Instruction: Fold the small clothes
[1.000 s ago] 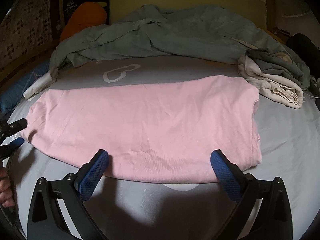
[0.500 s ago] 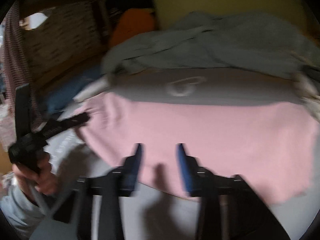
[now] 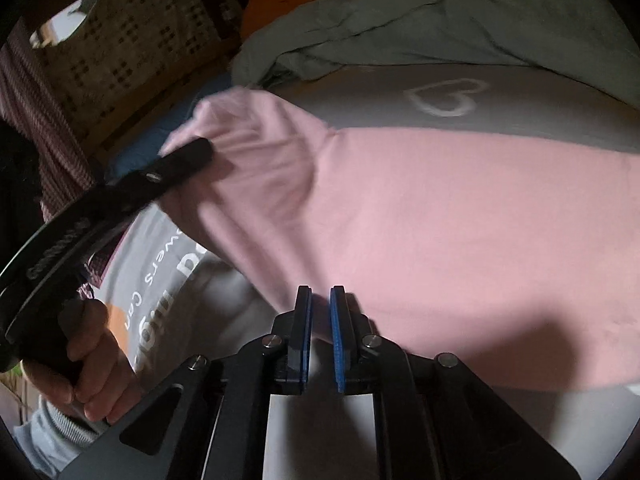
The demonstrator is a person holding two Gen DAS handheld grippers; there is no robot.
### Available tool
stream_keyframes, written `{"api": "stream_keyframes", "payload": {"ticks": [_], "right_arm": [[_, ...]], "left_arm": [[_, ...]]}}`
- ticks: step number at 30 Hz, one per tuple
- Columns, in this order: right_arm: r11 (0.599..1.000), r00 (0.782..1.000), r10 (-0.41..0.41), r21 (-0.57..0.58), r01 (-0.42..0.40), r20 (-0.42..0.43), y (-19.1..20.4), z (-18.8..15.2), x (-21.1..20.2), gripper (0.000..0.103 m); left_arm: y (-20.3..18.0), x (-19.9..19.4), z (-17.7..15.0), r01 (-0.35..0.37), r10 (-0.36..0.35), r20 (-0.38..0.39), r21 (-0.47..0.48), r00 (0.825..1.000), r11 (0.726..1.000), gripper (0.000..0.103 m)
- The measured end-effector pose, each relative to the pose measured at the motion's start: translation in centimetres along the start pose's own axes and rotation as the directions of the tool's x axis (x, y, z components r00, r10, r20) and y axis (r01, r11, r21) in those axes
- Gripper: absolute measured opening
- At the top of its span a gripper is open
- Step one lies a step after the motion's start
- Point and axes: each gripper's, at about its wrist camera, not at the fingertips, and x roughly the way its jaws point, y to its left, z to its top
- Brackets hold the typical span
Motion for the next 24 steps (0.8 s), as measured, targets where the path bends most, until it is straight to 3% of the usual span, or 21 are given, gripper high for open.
{"api": "stream_keyframes", "payload": {"ticks": [3,7,9,13,16,21,23,24], "right_arm": [[0.996,0.994,-0.087,0.034,0.085,0.064,-2.6,0.3,-3.9,0.010],[0.967,0.957,-0.251,0.072,0.243,0.147,-6.6,0.5,-9.5,0.010],[0.955,0.940,-0.289,0.125,0.269,0.180,-9.0,0.1,-11.8,0.010],[0.928,0.924,-0.325,0.255,0.271,0.202,-13.0,-0.8,-14.1,0.010],[0.921,0.928,-0.315,0.300,0.247,0.202,-14.3,-0.6,-14.4,0.010],[0.936,0.931,-0.296,0.259,0.238,0.213,-13.6,0.2,-14.3,0.010],[0.939,0.922,-0.312,0.223,0.262,0.230,-12.9,0.0,-14.8,0.010],[0.941,0.920,-0.312,0.208,0.266,0.236,-12.5,0.0,-14.8,0.010]], "left_arm": [[-3.5,-0.2,0.4,0.062,-0.064,0.014,0.098,0.998,0.993,0.014],[-8.7,2.0,-1.4,0.119,-0.109,-0.059,0.212,0.992,0.970,0.013],[-10.7,4.2,-2.8,0.136,-0.108,-0.125,0.242,0.986,0.961,0.012],[-13.1,7.1,-4.6,0.205,-0.145,-0.254,0.227,0.956,0.952,0.005],[-14.0,6.3,-4.4,0.246,-0.191,-0.242,0.224,0.951,0.943,0.003],[-14.5,5.8,-4.1,0.224,-0.174,-0.248,0.188,0.953,0.956,0.003],[-13.5,4.0,-3.6,0.198,-0.169,-0.186,0.148,0.968,0.969,0.008],[-12.9,3.3,-3.3,0.181,-0.158,-0.160,0.140,0.974,0.973,0.020]]}}
